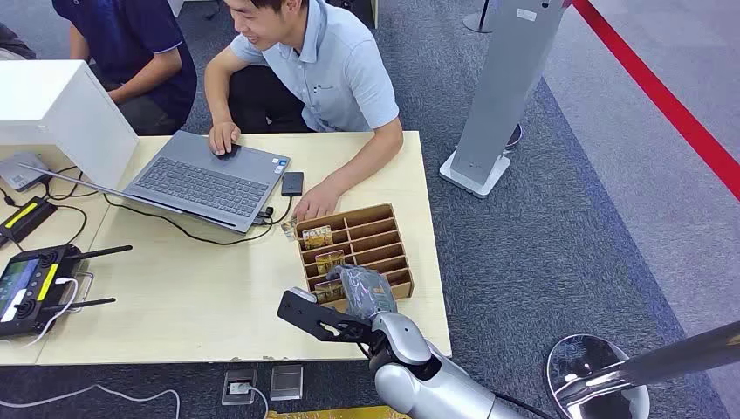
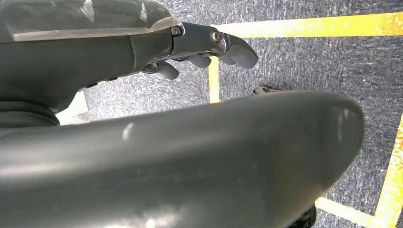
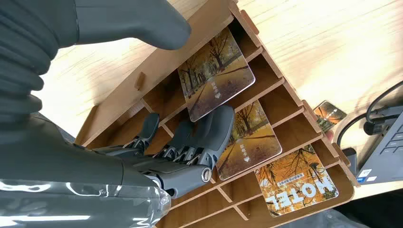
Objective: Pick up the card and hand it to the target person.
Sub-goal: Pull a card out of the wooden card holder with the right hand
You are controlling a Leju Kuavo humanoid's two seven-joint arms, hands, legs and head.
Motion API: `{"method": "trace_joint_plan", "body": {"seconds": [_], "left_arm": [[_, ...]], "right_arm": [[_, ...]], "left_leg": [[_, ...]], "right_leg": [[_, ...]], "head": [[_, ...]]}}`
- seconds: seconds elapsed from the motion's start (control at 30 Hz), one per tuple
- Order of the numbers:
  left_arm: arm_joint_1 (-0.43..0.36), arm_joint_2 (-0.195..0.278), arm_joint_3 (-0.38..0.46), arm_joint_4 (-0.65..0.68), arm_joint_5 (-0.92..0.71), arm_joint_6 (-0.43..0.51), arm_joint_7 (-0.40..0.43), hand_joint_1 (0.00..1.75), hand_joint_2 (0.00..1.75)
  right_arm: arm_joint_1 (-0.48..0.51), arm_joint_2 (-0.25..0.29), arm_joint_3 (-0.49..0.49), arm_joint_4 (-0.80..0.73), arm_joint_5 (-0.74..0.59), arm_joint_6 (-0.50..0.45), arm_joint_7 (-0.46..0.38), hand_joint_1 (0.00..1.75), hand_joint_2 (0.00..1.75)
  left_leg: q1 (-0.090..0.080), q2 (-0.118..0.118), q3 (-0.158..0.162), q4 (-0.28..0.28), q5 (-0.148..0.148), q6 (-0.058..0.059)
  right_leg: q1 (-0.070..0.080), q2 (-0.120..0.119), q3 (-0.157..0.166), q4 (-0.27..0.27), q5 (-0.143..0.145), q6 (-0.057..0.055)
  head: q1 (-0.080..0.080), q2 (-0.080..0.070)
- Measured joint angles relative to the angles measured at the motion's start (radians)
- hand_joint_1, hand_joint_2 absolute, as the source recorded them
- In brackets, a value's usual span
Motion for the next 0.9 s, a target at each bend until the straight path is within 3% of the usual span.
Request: {"method": "trace_joint_plan", "body": {"seconds": [0.53, 0.7, 0.9], "left_arm": [[0.0, -0.002, 0.0, 0.0, 0.0, -0.005, 0.0, 0.0, 0.0], [0.0, -0.002, 0.0, 0.0, 0.0, -0.006, 0.0, 0.0, 0.0], [0.0, -0.002, 0.0, 0.0, 0.0, -0.006, 0.0, 0.0, 0.0]], "right_arm": [[-0.001, 0.001, 0.001, 0.006, -0.006, 0.017, -0.002, 0.75, 1.75], [-0.003, 0.001, 0.001, 0.009, -0.009, 0.021, -0.002, 1.3, 1.75], [-0.007, 0.002, 0.001, 0.016, -0.018, 0.028, -0.005, 1.32, 1.75]], "left_leg": [[0.0, 0.0, 0.001, 0.0, 0.0, 0.0], [0.0, 0.0, 0.001, 0.0, 0.0, 0.0], [0.0, 0.0, 0.0, 0.0, 0.0, 0.0]], "right_leg": [[0.0, 0.0, 0.001, 0.0, 0.0, 0.0], [0.0, 0.0, 0.001, 0.0, 0.0, 0.0], [0.0, 0.0, 0.0, 0.0, 0.0, 0.0]], "head": [[0.0, 0.0], [0.0, 0.0], [0.0, 0.0]]}}
